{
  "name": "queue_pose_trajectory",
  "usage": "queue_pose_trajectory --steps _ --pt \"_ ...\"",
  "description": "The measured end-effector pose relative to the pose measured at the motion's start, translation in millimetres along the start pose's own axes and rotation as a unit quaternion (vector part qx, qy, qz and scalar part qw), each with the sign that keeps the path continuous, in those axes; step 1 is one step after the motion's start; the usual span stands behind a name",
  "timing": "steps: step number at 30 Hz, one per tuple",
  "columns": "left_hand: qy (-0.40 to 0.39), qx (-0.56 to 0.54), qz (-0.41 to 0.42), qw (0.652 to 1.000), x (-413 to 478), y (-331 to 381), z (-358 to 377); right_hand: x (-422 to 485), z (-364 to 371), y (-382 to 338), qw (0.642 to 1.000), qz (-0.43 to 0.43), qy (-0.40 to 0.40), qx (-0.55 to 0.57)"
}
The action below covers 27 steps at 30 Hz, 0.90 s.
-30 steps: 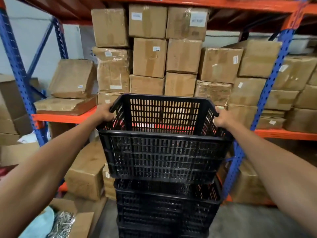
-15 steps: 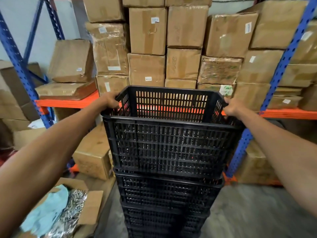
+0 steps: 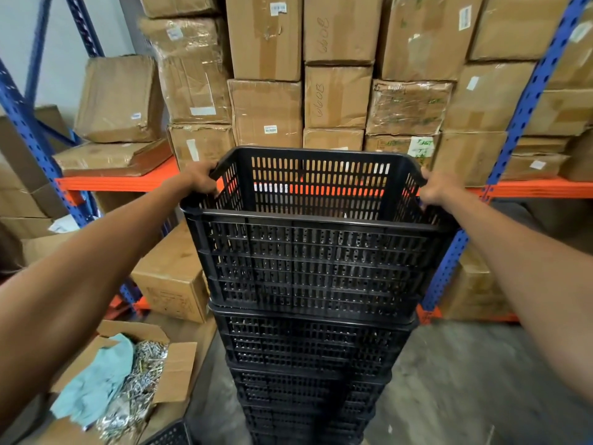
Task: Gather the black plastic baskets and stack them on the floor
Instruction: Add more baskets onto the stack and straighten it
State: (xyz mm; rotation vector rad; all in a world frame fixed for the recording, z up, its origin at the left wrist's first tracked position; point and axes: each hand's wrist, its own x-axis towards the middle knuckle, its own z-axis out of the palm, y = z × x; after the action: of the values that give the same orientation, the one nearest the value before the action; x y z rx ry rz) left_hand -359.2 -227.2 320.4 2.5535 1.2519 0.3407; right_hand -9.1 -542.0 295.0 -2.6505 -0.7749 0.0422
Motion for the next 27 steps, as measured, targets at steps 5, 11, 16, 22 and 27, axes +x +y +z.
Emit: queue_pose_trajectory --steps 5,11,16,22,27 --pt "-0.001 -0.003 0.009 1.000 -5 -2 1 -5 -1 -2 1.000 -0.002 -0.006 -0.018" --pt "0.005 -0.010 0.017 1.000 -14 -8 2 -14 -2 -3 0.999 -0.012 -0.004 -0.039" --pt "0.018 -0.004 0.024 1.000 -24 -14 4 -24 -1 -8 0.998 -0.016 0.004 -0.055" --pt "0.031 -0.002 0.013 0.999 -28 -22 3 -28 -2 -14 0.998 0.001 0.007 -0.064" --pt "0.048 -0.015 0.019 0.999 -28 -29 6 -31 -3 -18 0.996 0.009 -0.002 -0.086"
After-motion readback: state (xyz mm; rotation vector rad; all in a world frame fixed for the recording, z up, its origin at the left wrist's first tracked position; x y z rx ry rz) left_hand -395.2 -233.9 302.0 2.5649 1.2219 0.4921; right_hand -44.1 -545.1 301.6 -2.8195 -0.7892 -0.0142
